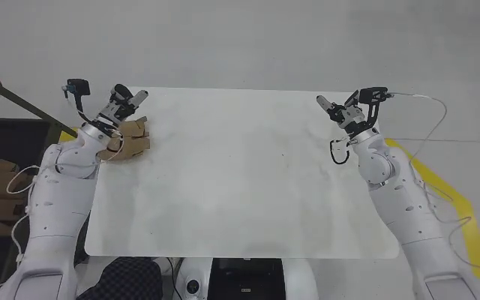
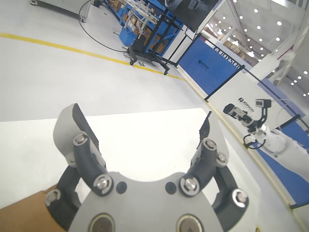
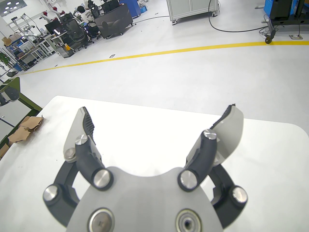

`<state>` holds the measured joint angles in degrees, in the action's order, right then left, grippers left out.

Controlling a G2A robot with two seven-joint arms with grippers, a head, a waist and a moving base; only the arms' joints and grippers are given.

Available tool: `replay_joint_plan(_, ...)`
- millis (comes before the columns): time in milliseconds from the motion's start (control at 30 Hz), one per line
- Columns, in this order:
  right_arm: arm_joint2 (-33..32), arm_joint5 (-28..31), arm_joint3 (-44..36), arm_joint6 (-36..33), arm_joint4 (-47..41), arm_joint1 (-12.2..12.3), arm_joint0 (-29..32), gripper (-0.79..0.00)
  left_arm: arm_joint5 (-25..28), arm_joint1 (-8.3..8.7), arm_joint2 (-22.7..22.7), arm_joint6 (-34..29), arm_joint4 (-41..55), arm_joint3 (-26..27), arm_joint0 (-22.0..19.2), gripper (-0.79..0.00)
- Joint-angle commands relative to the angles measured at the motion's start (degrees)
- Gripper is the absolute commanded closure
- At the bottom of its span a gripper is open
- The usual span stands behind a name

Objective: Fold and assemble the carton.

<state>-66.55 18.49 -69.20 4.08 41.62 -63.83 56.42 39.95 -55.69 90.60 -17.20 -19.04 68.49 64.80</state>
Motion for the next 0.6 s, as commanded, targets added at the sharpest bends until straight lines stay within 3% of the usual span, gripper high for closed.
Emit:
replay_joint_plan(0, 0.0, 0.0, 0.0, 0.0, 0.0, 0.0, 0.0, -0.785, 0.7, 0.28, 0.9, -3.9, 4.6, -1.4, -0.3, -0.785)
replay_joint_plan(200, 0.0, 0.0, 0.0, 0.0, 0.0, 0.0, 0.0, -0.785, 1.5, 1.25, 3.9, -15.2, 18.3, -7.6, -2.3, -0.785)
replay_joint_plan(567, 0.0, 0.0, 0.0, 0.0, 0.0, 0.0, 0.0, -0.785, -1.6, 2.78, 9.6, -23.0, 29.6, -18.2, -4.3, -0.785)
